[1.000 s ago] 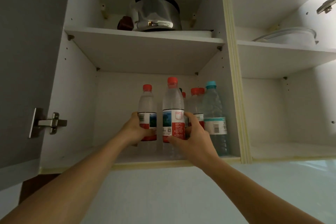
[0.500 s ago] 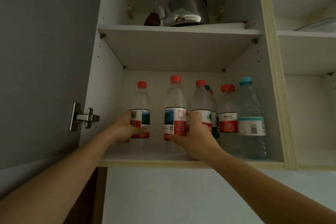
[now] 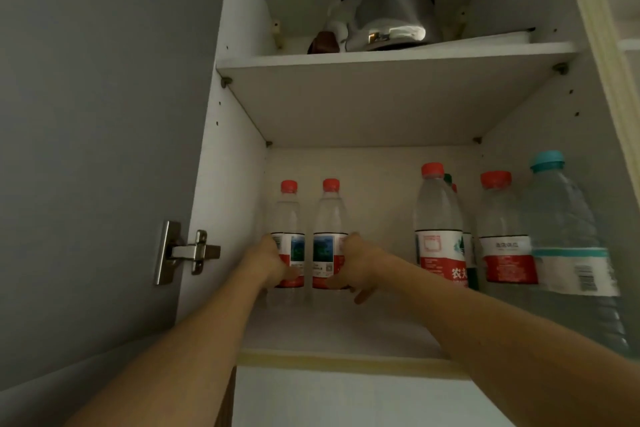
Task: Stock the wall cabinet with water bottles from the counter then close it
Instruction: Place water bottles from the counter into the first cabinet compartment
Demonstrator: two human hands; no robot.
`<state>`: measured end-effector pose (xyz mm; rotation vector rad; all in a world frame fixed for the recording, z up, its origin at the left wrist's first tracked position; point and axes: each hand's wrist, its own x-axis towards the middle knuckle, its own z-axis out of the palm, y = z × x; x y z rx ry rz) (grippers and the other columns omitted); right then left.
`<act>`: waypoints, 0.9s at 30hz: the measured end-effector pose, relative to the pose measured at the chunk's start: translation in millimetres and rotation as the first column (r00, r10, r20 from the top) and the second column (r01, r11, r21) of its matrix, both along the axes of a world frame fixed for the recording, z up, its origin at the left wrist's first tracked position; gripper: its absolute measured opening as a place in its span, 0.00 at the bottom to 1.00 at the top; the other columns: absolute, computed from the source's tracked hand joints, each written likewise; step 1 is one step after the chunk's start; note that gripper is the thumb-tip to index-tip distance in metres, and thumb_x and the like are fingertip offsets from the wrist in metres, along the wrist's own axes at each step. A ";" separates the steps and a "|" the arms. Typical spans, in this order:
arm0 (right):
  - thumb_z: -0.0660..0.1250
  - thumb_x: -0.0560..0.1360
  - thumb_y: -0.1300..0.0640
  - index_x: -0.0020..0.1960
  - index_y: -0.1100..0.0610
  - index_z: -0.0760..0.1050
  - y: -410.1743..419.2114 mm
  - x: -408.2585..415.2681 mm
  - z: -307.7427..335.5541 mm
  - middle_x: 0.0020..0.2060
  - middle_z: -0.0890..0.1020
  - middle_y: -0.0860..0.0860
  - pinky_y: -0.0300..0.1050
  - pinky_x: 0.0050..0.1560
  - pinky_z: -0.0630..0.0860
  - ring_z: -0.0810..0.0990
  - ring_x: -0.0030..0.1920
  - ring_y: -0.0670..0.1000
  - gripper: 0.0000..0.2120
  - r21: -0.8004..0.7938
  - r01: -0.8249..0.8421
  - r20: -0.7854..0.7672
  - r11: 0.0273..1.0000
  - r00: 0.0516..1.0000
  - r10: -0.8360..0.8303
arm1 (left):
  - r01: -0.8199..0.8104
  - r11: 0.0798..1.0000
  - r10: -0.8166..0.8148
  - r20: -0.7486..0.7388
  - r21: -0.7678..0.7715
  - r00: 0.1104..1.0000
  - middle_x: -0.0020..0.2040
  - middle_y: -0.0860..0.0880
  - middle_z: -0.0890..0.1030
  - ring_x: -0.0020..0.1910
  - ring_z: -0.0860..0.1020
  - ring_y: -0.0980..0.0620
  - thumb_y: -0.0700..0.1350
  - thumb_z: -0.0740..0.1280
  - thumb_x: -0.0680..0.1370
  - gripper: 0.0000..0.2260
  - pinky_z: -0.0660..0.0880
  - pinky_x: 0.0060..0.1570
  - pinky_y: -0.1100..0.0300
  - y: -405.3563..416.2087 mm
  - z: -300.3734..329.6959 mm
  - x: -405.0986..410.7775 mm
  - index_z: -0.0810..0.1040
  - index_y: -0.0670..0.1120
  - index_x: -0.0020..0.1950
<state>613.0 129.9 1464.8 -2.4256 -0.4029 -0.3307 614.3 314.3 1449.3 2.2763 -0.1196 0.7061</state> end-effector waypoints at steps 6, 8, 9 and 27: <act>0.76 0.75 0.55 0.72 0.60 0.66 19.7 28.3 13.2 0.57 0.80 0.61 0.50 0.37 0.82 0.83 0.46 0.57 0.31 -0.207 0.025 -0.033 0.978 0.999 -0.032 | -0.119 0.979 0.126 -0.030 0.164 0.992 0.61 0.45 0.81 0.57 0.80 0.47 0.47 0.79 0.72 0.29 0.78 0.59 0.53 6.3 10.2 14.2 0.74 0.46 0.70; 0.76 0.75 0.55 0.72 0.61 0.68 26.4 33.8 16.2 0.58 0.81 0.62 0.51 0.41 0.83 0.83 0.48 0.58 0.29 -0.247 0.036 -0.024 0.968 0.999 -0.043 | -0.190 0.961 0.196 -0.007 0.200 0.981 0.62 0.43 0.79 0.58 0.80 0.45 0.49 0.80 0.70 0.34 0.79 0.59 0.50 6.0 12.6 16.9 0.70 0.43 0.71; 0.76 0.76 0.54 0.71 0.61 0.69 29.1 35.9 17.7 0.57 0.81 0.62 0.51 0.43 0.83 0.84 0.50 0.58 0.29 -0.278 0.039 -0.003 0.960 0.999 -0.041 | -0.237 0.944 0.241 0.014 0.230 0.971 0.64 0.42 0.78 0.59 0.79 0.44 0.49 0.80 0.70 0.36 0.79 0.60 0.51 4.8 13.2 17.6 0.68 0.42 0.72; 0.79 0.68 0.42 0.81 0.54 0.31 23.8 57.2 9.1 0.67 0.72 0.59 0.56 0.62 0.76 0.77 0.64 0.61 0.65 -0.460 0.212 0.387 0.862 0.922 -0.020 | -0.550 0.453 0.377 0.409 0.701 0.831 0.73 0.38 0.58 0.69 0.66 0.39 0.53 0.82 0.67 0.58 0.77 0.62 0.48 0.6 6.7 17.3 0.42 0.44 0.81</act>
